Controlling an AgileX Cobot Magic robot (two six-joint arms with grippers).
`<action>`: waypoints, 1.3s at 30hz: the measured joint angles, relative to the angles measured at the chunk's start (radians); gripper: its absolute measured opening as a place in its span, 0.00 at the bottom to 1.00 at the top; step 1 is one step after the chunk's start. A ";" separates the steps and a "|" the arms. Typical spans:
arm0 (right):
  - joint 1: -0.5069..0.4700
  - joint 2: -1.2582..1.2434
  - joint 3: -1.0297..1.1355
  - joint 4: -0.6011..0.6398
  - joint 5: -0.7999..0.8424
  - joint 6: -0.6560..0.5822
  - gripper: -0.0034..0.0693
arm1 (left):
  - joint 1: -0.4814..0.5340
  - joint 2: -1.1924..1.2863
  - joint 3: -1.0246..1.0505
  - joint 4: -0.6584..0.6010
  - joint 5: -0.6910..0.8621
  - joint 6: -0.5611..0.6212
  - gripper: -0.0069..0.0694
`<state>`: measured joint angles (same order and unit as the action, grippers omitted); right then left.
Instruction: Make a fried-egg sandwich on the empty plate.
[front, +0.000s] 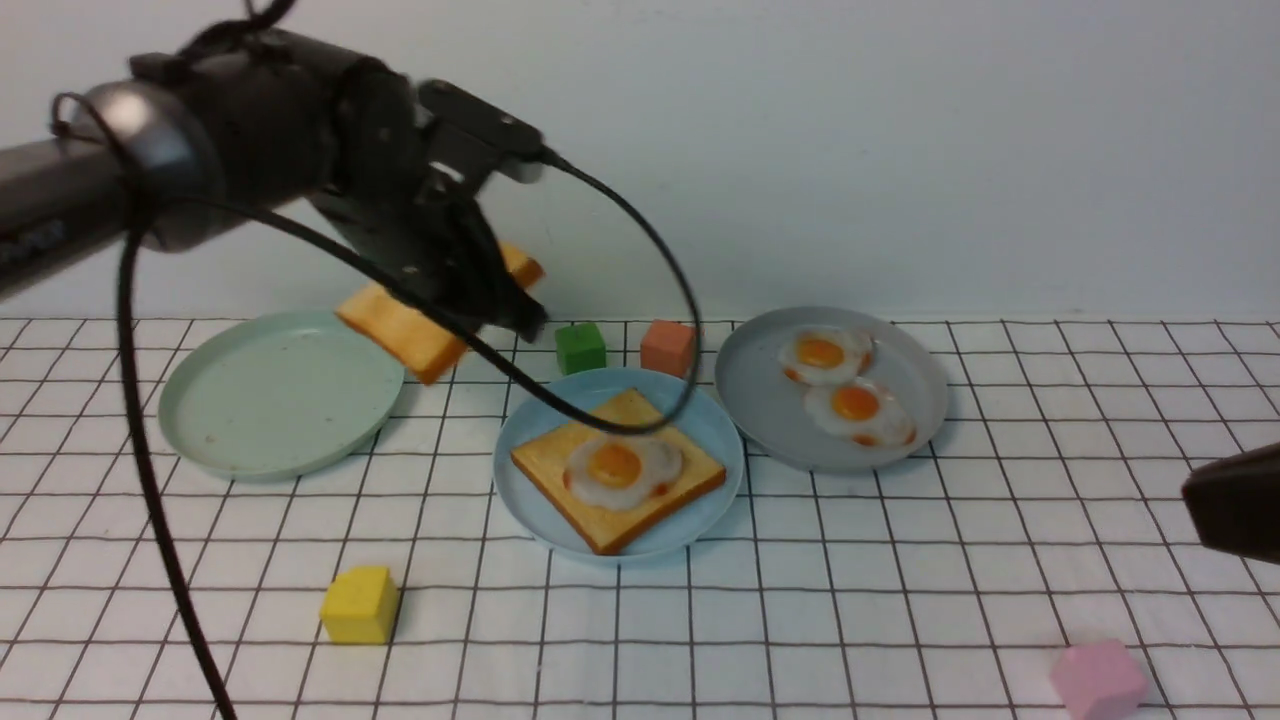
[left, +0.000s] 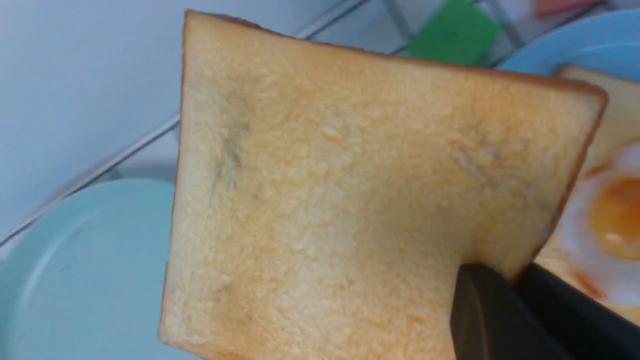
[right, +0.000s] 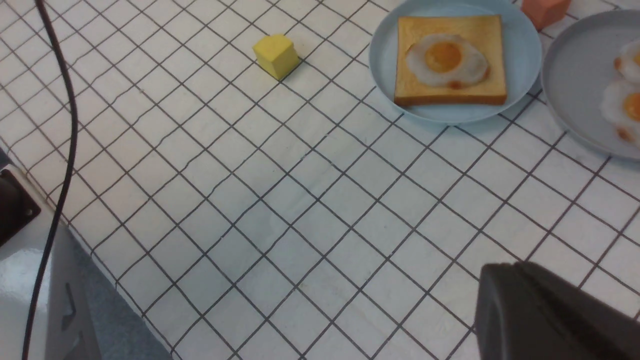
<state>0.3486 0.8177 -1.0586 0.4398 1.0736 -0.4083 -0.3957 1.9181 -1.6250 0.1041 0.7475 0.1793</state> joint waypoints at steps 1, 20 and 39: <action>0.000 -0.021 0.000 -0.020 0.001 0.017 0.09 | -0.064 0.019 0.000 -0.010 0.002 0.004 0.13; 0.000 -0.080 0.000 -0.062 0.050 0.044 0.09 | -0.224 0.165 0.001 -0.007 -0.028 -0.015 0.22; 0.000 -0.080 0.000 -0.063 0.052 0.062 0.09 | -0.256 -0.208 0.013 -0.018 0.153 -0.198 0.32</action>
<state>0.3486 0.7380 -1.0586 0.3769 1.1257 -0.3467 -0.6518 1.7103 -1.6121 0.0865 0.9009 -0.0185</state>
